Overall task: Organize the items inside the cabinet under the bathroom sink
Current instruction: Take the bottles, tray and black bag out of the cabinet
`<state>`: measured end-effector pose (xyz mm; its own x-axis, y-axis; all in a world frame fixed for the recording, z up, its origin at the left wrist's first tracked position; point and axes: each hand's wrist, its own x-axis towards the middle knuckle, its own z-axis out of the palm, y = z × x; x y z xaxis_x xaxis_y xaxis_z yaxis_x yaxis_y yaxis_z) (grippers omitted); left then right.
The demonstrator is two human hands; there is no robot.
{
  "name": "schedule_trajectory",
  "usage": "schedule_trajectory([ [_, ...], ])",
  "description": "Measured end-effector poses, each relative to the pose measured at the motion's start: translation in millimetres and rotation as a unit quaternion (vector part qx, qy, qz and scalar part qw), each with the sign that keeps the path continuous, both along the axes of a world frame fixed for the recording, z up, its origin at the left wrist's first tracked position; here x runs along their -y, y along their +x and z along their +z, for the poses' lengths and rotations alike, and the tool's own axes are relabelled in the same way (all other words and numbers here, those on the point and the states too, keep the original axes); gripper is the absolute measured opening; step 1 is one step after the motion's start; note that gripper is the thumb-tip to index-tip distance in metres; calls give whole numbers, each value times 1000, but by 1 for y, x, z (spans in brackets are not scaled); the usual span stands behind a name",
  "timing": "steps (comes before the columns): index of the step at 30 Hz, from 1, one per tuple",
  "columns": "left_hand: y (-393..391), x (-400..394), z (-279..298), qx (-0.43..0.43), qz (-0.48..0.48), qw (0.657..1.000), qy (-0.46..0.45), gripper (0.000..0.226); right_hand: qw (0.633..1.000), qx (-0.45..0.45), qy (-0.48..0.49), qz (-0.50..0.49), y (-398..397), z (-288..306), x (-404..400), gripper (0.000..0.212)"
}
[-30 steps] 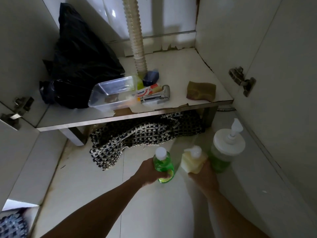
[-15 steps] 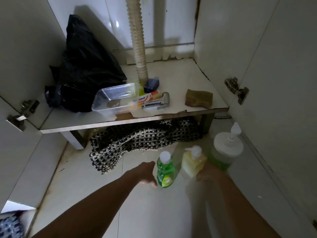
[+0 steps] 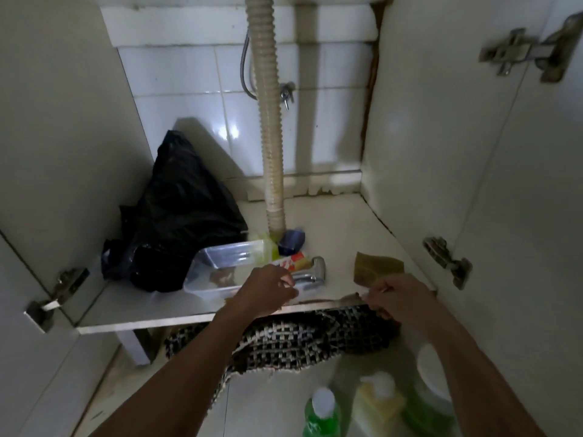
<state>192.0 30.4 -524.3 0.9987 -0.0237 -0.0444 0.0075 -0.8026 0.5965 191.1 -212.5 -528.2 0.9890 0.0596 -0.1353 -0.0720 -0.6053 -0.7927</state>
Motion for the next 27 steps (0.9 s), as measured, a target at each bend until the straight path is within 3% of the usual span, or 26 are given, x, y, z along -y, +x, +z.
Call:
schedule_trajectory([
  [4,19,-5,3,141,82,987,14,19,996,25,-78,25,28,-6,-34,25],
  [6,26,-17,-5,156,102,982,3,20,989,35,-139,34,45,-6,-50,18],
  [9,33,-40,-24,158,101,982,29,24,972,41,-228,35,78,1,-78,29],
  [15,85,-73,3,251,144,955,62,20,975,73,-207,27,146,0,-124,29],
  [17,118,-71,17,206,160,963,68,23,974,74,-213,35,162,-1,-136,27],
  [21,172,-58,14,18,168,977,132,25,965,63,-254,35,186,-9,-154,32],
  [27,213,-57,-21,-95,158,964,191,45,945,51,-318,55,217,-19,-171,43],
])
